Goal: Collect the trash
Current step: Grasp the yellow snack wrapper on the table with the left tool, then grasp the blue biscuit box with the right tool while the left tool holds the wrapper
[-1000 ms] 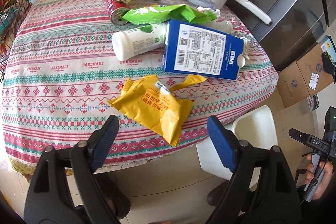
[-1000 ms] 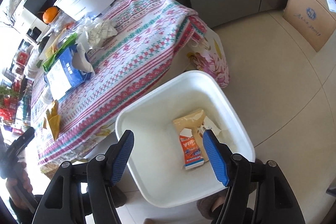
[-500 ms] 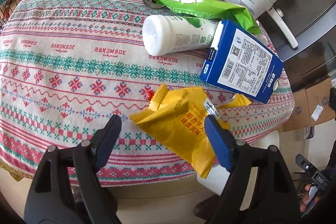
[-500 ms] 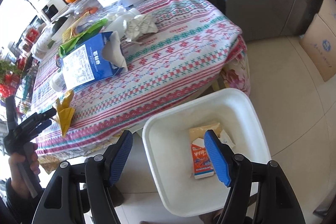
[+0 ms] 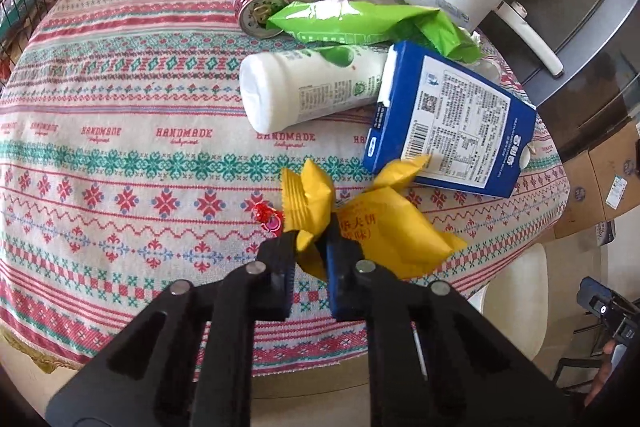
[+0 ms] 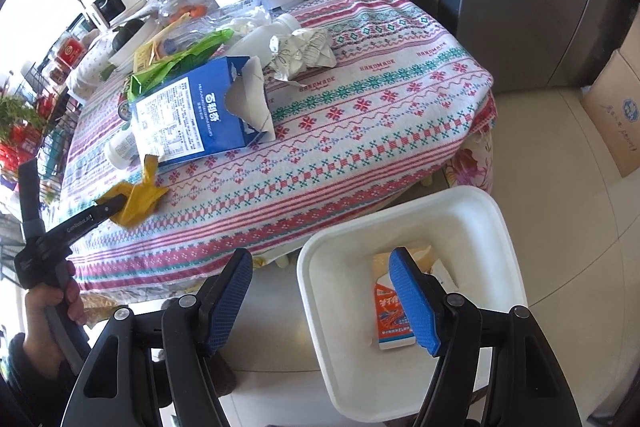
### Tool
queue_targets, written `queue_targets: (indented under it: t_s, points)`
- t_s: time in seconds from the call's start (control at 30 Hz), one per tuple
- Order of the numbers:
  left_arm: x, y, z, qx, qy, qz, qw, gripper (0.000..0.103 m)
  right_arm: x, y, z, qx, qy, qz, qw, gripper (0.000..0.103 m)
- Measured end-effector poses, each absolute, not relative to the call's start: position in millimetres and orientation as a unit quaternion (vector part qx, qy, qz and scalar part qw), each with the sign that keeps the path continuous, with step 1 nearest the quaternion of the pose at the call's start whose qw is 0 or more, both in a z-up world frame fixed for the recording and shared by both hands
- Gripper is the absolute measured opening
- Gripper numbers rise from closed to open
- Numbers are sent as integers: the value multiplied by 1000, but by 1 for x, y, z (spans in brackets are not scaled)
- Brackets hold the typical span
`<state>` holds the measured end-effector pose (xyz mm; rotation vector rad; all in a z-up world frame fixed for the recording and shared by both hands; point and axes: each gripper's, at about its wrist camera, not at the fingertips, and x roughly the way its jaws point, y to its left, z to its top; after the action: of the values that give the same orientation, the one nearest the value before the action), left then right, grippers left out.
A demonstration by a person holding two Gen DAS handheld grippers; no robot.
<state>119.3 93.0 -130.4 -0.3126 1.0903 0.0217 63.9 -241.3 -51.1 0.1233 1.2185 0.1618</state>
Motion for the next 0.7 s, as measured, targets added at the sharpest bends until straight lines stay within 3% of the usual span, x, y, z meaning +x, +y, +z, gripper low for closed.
queue_targets:
  t_s: [0.33,0.53,0.7]
  points:
    - [101,101,-78,-121,490,-10,863,9,93,-204,-37,6,548,115,828,73]
    - [98,119,-32,-62,431,9,900,9,95,-141,-31,-190,478,192,836,82]
    - [103,137,-35,-79,438,4,896,9,87,-91,-39,-360,392,264,804,93]
